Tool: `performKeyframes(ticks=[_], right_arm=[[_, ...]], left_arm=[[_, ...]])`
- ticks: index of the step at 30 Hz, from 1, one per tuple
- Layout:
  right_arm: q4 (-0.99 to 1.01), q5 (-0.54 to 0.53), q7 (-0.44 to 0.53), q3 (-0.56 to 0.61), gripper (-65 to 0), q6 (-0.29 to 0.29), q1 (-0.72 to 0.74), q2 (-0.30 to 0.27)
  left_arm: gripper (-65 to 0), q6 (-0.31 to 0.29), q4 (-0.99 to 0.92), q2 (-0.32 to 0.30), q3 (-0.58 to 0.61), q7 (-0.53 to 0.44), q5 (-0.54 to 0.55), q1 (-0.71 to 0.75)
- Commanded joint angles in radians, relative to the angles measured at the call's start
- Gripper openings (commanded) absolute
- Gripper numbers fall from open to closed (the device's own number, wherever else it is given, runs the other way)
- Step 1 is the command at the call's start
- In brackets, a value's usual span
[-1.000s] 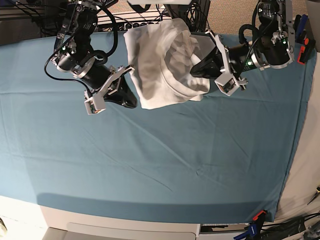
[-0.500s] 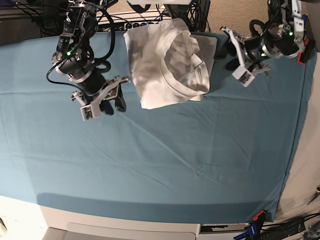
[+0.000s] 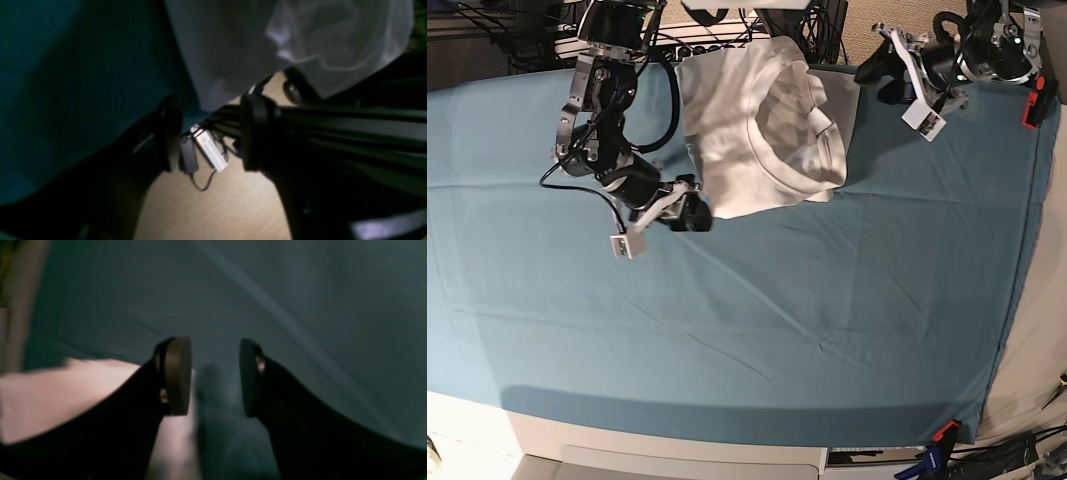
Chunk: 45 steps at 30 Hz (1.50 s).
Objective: Fold the T-shirt properly
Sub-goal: 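Lower both grippers to the bundle's sides and grasp its edges, then push the bundle's edges inward with both grippers to square it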
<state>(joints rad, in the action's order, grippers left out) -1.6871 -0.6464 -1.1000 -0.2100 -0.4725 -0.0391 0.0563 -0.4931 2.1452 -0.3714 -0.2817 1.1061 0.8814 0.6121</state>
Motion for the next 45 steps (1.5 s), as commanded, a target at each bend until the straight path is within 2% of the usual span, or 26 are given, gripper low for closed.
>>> performKeyframes(ticks=[1,4,8,13,23,29,34,37,41,45], right_arm=[[-0.013,-0.030,0.003,0.001,-40.9,-0.013,0.011,0.007],[-0.013,-0.048,-0.008,0.002,-40.9,-0.023,0.011,0.021],[-0.013,-0.050,-0.008,0.004,-40.9,-0.024,0.011,0.024],[-0.013,-0.037,-0.011,0.029,-40.9,-0.025,0.011,0.024],[-0.013,-0.007,0.000,0.072,-42.1,-0.025,0.011,0.024],[-0.013,0.036,0.011,0.072,-56.3,-0.025,0.012,0.024],[-0.013,0.038,0.021,0.072,-62.8,-0.025,0.012,0.024],[-0.013,0.063,0.022,0.072,-65.0,-0.025,0.012,0.024],[-0.013,0.120,0.015,0.071,-65.0,-0.022,0.011,0.011],[-0.014,0.121,-0.007,0.071,-65.0,-0.016,0.005,-0.013]], left_arm=[[-36.2,-0.001,0.013,0.003,-0.002,-0.014,0.024,0.009],[-36.2,0.000,-0.006,0.022,-0.002,-0.036,0.014,0.008],[-36.2,0.000,-0.134,0.028,-0.002,-0.041,0.017,-0.035],[-36.2,-0.029,-0.286,0.034,-0.002,-0.003,0.116,-0.095],[-36.3,-0.084,-0.297,0.047,-0.002,0.046,0.242,-0.099],[-48.2,-0.084,-0.297,0.047,-0.002,0.024,0.243,-0.100],[-65.0,-0.084,-0.297,0.048,-0.002,0.021,0.242,-0.100],[-65.0,-0.109,-0.296,0.047,-0.002,0.018,0.242,-0.100],[-65.0,-0.108,-0.295,0.047,-0.002,0.012,0.203,-0.154],[-65.0,-0.066,-0.296,0.043,0.024,-0.019,0.101,-0.225]])
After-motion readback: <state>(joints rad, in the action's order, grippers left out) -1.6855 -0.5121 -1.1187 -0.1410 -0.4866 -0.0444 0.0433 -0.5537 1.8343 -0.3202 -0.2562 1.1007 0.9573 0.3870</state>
